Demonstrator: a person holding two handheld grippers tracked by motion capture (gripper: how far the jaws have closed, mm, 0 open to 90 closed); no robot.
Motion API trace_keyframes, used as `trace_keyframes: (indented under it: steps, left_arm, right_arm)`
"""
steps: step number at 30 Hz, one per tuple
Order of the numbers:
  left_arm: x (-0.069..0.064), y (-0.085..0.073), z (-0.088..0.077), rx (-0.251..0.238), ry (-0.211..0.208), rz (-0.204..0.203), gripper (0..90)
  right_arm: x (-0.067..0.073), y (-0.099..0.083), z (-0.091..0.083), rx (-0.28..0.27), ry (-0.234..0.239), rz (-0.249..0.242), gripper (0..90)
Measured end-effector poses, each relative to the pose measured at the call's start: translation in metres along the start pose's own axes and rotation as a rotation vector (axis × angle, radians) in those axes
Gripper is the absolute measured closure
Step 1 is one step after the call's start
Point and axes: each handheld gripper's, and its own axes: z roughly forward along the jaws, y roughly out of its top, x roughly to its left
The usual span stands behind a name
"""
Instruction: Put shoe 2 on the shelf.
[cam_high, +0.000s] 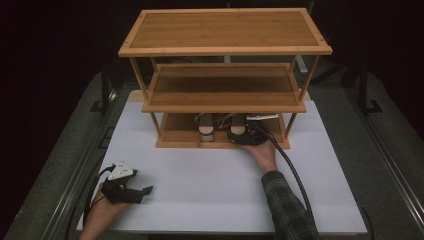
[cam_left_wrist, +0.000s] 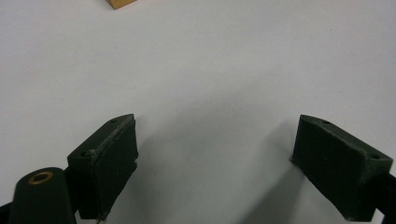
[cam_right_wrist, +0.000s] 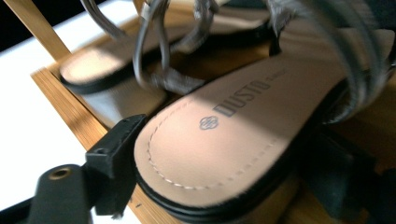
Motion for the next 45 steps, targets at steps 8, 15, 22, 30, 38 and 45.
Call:
trace_keyframes:
  steps: [8,15,22,30,38,45]
  left_arm:
    - [0.000,0.000,0.000,0.000,0.000,0.000,12.8]
    - [0.000,0.000,0.000,0.000,0.001,0.001,12.9]
    - [0.000,0.000,0.000,0.000,0.001,0.000,12.8]
    - [0.000,0.000,0.000,0.000,0.000,0.000,12.8]
    - [0.000,0.000,0.000,0.000,0.000,-0.001,12.8]
    - [0.000,0.000,0.000,0.000,0.000,-0.002,12.8]
  right_arm:
    - [0.003,-0.001,-0.019,0.057,-0.057,0.023,18.5]
    - [-0.003,-0.007,-0.038,0.043,0.004,-0.016,29.7]
    - [0.000,-0.010,-0.042,0.032,0.022,-0.020,41.7]
    - [-0.002,-0.008,-0.030,0.011,-0.002,-0.098,42.0]
    - [-0.003,-0.005,-0.037,-0.003,-0.016,-0.074,36.8]
    - [0.001,-0.002,-0.051,0.040,-0.051,-0.049,22.9]
